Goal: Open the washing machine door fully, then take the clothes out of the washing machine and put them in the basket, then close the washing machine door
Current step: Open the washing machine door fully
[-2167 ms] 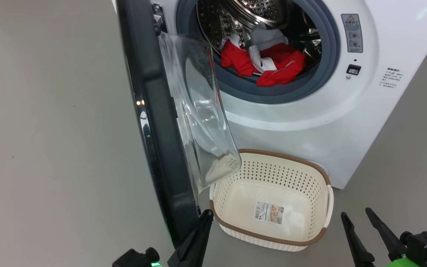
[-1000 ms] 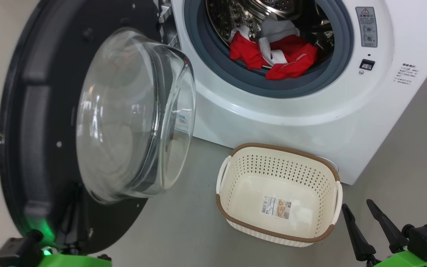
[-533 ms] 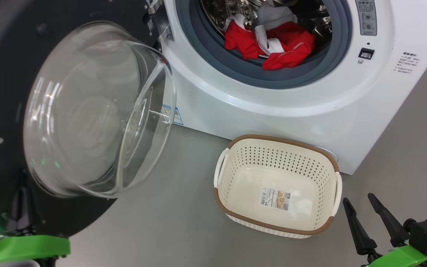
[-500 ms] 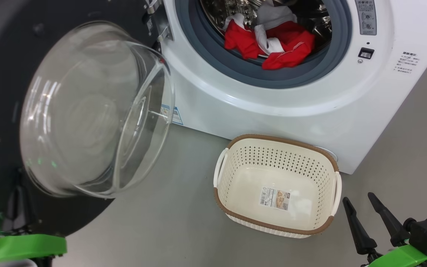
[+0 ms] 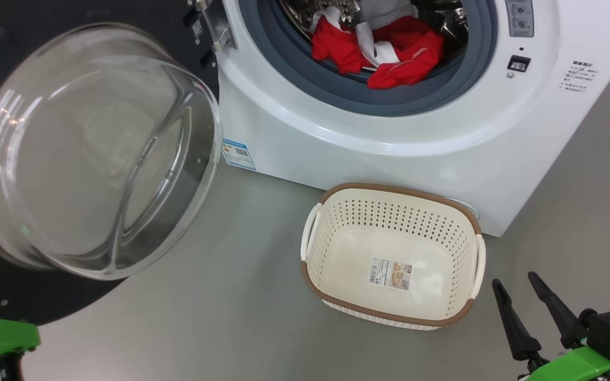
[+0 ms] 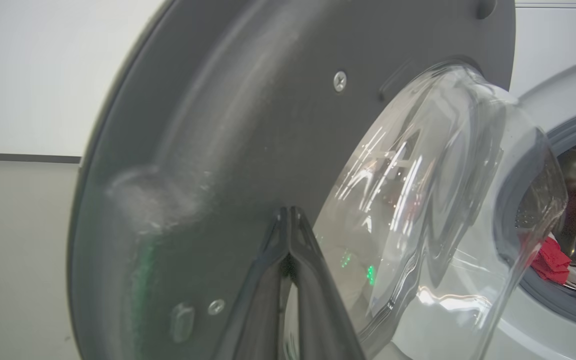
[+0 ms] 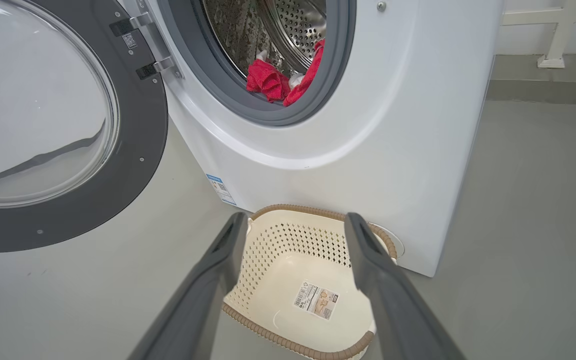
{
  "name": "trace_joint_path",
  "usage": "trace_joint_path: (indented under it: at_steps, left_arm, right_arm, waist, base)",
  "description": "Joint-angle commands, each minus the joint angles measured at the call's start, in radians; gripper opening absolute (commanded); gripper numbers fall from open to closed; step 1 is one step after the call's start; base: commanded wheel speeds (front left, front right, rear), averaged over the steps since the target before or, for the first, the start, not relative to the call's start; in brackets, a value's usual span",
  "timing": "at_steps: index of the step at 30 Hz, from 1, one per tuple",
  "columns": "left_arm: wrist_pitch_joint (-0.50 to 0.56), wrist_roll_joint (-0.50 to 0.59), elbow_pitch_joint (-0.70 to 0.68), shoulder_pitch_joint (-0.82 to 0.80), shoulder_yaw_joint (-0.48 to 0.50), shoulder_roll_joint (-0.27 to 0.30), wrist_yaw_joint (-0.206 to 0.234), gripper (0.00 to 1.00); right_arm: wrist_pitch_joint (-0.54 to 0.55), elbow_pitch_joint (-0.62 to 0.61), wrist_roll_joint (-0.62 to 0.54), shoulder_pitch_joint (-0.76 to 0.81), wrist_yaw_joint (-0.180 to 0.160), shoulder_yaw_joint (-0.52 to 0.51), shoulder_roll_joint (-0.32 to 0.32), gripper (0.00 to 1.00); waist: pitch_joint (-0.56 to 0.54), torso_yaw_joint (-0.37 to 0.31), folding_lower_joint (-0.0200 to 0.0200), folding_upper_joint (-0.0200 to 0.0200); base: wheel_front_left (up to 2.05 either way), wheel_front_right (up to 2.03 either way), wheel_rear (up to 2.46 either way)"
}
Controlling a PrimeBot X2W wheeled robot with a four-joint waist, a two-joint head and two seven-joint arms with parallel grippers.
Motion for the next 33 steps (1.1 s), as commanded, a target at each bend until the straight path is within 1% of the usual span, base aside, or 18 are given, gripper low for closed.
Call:
trace_joint_path:
  at_steps: [1, 7, 13, 18, 27, 33]
  left_arm:
    - [-0.008, 0.018, -0.003, -0.034, 0.056, 0.054, 0.003, 0.0]
    - [-0.008, 0.03, 0.035, -0.057, 0.082, 0.069, 0.002, 0.0]
    - [-0.008, 0.026, 0.088, -0.078, 0.084, 0.106, 0.002, 0.0]
    - [-0.008, 0.028, 0.102, -0.088, 0.096, 0.113, 0.002, 0.0]
    - [-0.008, 0.023, 0.115, -0.079, 0.074, 0.107, 0.002, 0.0]
    - [-0.008, 0.03, 0.079, -0.031, 0.062, 0.063, 0.002, 0.0]
  right_arm:
    - [-0.014, -0.026, -0.011, -0.034, 0.007, 0.017, -0.018, 1.0]
    - [-0.014, -0.028, -0.013, -0.038, 0.007, 0.026, -0.018, 1.0]
    - [-0.014, -0.027, -0.012, -0.045, 0.007, 0.032, -0.021, 1.0]
    - [-0.014, -0.03, -0.013, -0.049, 0.007, 0.029, -0.025, 1.0]
    - [-0.014, -0.033, -0.007, -0.049, 0.007, 0.022, -0.017, 1.0]
    - [-0.014, -0.033, 0.0, -0.052, 0.007, 0.027, -0.01, 1.0]
  waist:
    - [0.005, -0.003, 0.0, -0.0001]
    - [0.017, -0.012, 0.0, -0.0001]
    - [0.027, -0.022, 0.0, -0.0001]
    - [0.032, -0.028, 0.0, -0.0001]
    - [0.017, -0.03, 0.0, -0.0001]
    - [-0.01, -0.032, 0.0, -0.0001]
  base:
    - [0.0, 0.0, 0.0]
    - [0.0, 0.0, 0.0]
    - [0.0, 0.0, 0.0]
    - [0.0, 0.0, 0.0]
    - [0.0, 0.0, 0.0]
    - [0.0, 0.0, 0.0]
